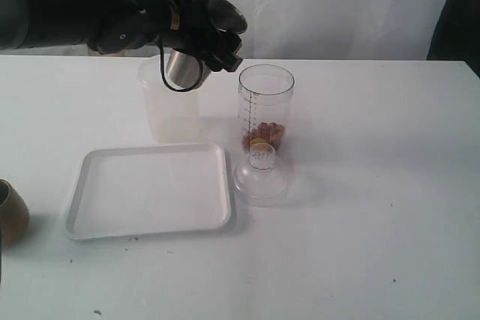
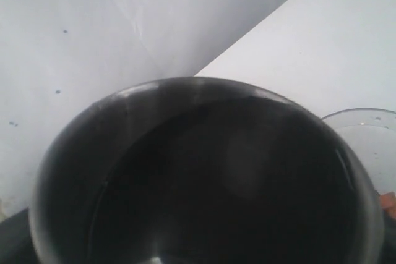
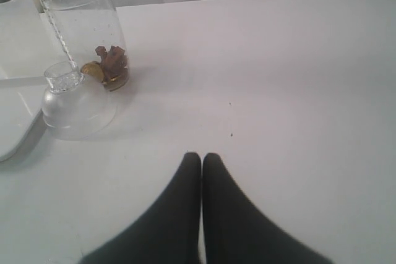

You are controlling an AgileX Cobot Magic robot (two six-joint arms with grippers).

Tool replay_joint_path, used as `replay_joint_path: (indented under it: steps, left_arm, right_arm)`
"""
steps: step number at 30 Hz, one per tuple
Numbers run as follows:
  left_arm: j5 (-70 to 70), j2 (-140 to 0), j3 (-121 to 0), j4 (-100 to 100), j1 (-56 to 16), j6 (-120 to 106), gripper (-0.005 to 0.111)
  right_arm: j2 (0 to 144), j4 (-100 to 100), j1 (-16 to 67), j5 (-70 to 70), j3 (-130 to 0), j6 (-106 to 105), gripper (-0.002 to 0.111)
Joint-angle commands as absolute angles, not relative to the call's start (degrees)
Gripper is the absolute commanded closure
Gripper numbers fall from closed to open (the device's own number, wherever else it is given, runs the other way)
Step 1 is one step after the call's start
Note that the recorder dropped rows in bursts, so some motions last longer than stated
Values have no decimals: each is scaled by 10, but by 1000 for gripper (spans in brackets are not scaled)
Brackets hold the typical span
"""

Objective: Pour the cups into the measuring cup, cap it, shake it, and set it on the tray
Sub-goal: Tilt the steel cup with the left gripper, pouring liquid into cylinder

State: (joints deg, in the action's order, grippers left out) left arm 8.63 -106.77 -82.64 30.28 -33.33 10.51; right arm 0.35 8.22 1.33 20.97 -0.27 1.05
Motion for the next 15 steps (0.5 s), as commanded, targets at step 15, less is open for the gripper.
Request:
replay_joint_path:
  steps: [15]
  left_arm:
    - [56,-1047,-834,368,-355,100,107]
  right_arm:
    - [0,81,16,205,0,13,108]
